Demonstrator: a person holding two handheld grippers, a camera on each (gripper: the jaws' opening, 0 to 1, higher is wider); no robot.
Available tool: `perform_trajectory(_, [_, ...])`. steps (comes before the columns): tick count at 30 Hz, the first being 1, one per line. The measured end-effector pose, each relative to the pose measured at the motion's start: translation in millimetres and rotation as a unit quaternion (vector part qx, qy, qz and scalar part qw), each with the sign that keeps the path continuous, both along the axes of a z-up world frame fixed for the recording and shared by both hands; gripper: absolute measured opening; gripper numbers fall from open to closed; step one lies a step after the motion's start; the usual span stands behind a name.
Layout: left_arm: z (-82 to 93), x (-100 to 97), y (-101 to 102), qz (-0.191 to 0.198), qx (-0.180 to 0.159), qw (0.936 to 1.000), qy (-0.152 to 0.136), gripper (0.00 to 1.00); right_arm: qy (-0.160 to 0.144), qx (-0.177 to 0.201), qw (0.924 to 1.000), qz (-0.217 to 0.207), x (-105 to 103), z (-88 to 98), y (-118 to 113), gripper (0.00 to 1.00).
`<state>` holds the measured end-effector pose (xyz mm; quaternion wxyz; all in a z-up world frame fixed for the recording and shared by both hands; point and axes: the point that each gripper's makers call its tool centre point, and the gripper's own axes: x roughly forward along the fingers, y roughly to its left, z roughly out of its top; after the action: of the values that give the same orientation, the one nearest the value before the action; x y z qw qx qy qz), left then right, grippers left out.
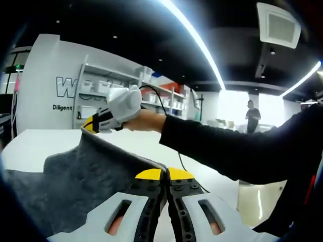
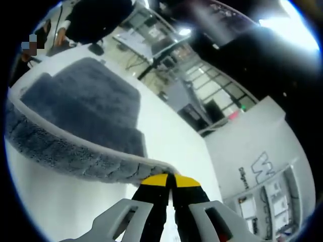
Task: Open the folded towel by lifting each exposed corner and separating the folded layers until the towel lies flat within the target outline without major curled edges
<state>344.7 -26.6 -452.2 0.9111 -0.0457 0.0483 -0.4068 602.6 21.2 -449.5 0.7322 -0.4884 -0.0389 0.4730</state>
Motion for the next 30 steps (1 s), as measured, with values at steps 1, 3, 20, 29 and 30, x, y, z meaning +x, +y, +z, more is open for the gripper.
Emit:
perform_trajectory(1, [0.4, -0.4, 0, -0.002, 0.000, 1.0000, 0.000, 0.00, 0.000, 0.000, 1.0000, -0.001, 0, 0.0, -2, 0.00])
perform_trajectory(3, [1.3, -1.8, -1, -0.005, 0.001, 1.0000, -0.001, 0.00, -0.002, -0.002, 1.0000, -0.004, 0, -0.6, -6, 0.00])
perform_trajectory(20, [2.3, -4.2, -5, -0.020, 0.004, 0.9998, -0.005, 0.00, -0.008, 0.005, 0.9998, -0.020, 4, 3.3, -37, 0.00])
perform_trajectory(29, [6.5, 7.4, -58, -0.032, 0.011, 0.9994, -0.010, 0.00, -0.008, 0.008, 0.9994, -0.031, 6, 4.5, -58, 0.00])
perform_trajectory(30, [6.6, 7.8, -61, -0.033, 0.012, 0.9993, -0.010, 0.00, -0.008, 0.008, 0.9994, -0.033, 6, 3.3, -60, 0.00])
